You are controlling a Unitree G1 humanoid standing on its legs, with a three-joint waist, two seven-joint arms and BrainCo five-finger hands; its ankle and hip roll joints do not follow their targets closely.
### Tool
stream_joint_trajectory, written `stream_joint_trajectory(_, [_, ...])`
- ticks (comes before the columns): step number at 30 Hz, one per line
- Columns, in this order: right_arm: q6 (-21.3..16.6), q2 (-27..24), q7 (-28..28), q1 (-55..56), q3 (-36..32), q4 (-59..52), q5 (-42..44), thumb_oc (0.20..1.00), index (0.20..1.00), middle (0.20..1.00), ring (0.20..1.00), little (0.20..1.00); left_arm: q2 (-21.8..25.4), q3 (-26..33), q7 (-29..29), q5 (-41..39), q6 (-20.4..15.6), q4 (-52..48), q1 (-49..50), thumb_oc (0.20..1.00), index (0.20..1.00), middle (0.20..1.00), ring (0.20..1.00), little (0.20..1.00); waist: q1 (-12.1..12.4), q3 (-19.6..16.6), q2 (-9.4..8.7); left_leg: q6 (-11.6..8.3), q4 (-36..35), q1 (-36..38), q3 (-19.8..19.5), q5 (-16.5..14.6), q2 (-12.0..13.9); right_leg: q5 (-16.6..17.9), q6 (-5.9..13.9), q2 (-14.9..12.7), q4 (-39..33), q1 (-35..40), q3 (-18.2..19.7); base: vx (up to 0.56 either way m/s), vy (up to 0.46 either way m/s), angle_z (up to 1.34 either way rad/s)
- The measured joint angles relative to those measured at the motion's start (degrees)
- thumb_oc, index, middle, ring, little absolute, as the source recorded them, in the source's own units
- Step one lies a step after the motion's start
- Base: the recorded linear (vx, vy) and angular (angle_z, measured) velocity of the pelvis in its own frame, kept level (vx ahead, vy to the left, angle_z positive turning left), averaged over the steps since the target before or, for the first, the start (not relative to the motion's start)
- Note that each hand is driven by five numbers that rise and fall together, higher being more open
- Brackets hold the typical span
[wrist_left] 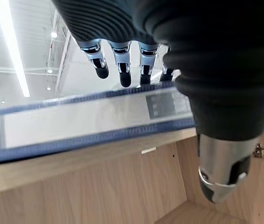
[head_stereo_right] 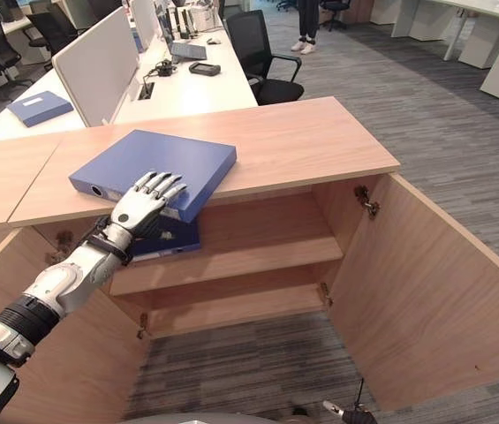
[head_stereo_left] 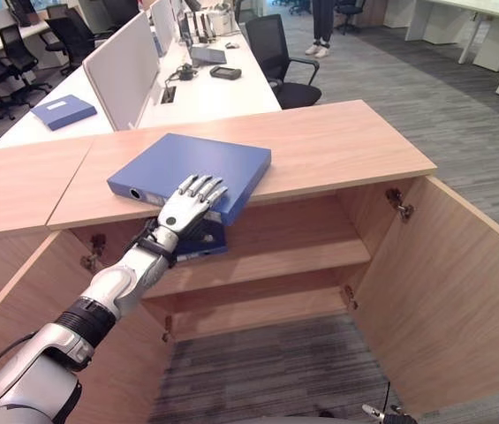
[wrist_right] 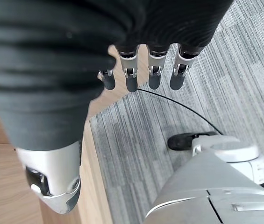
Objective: Put the empty folder in the office cabinet
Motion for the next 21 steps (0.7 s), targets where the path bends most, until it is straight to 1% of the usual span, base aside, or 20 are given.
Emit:
stream_joint_trajectory(6, [0.0, 0.0, 0.0, 0.0, 0.0, 0.0, 0.0, 1.0, 1.0, 1.0, 1.0, 1.0, 0.0, -0.1, 0.0, 0.0, 0.0, 1.5, -1.2, 1.0, 1.0, 1.0, 1.0, 1.0, 0.0, 0.0, -0.19, 0.0, 0.0, 0.0, 0.0, 0.0, 0.0, 0.0, 0.0, 0.0, 0.0, 0.0, 0.0, 0.0, 0.0, 0.0])
stream_joint_trajectory(9, [0.0, 0.0, 0.0, 0.0, 0.0, 0.0, 0.0, 1.0, 1.0, 1.0, 1.0, 1.0, 0.0, -0.1, 0.0, 0.0, 1.0, 2.3, -2.7, 1.0, 1.0, 1.0, 1.0, 1.0, 0.0, 0.0, -0.31, -0.01, 0.0, 0.0, 0.1, 0.0, 0.0, 0.0, 0.0, 0.0, 0.0, 0.0, 0.0, 0.0, 0.0, 0.0])
stream_joint_trajectory(16, [0.0, 0.0, 0.0, 0.0, 0.0, 0.0, 0.0, 1.0, 1.0, 1.0, 1.0, 1.0, -0.1, -0.3, 0.0, 0.0, 1.2, 4.0, -4.5, 1.0, 1.0, 1.0, 1.0, 1.0, -0.2, -0.2, -0.65, -0.01, 0.0, 0.0, 0.2, 0.0, 0.0, 0.0, 0.0, 0.0, 0.0, 0.0, 0.2, 0.0, 0.0, 0.0])
stream_joint_trajectory(21, [0.0, 0.0, 0.1, -0.1, 0.0, 0.0, 0.0, 1.0, 1.0, 1.0, 1.0, 1.0, -0.1, -1.9, 0.0, 0.0, 1.3, 4.0, -5.1, 1.0, 1.0, 1.0, 1.0, 1.0, -0.2, -0.4, -0.89, -0.03, 0.0, 0.1, 0.3, 0.0, 0.0, 0.0, 0.01, 0.0, 0.0, -0.1, 0.3, 0.0, 0.0, 0.0])
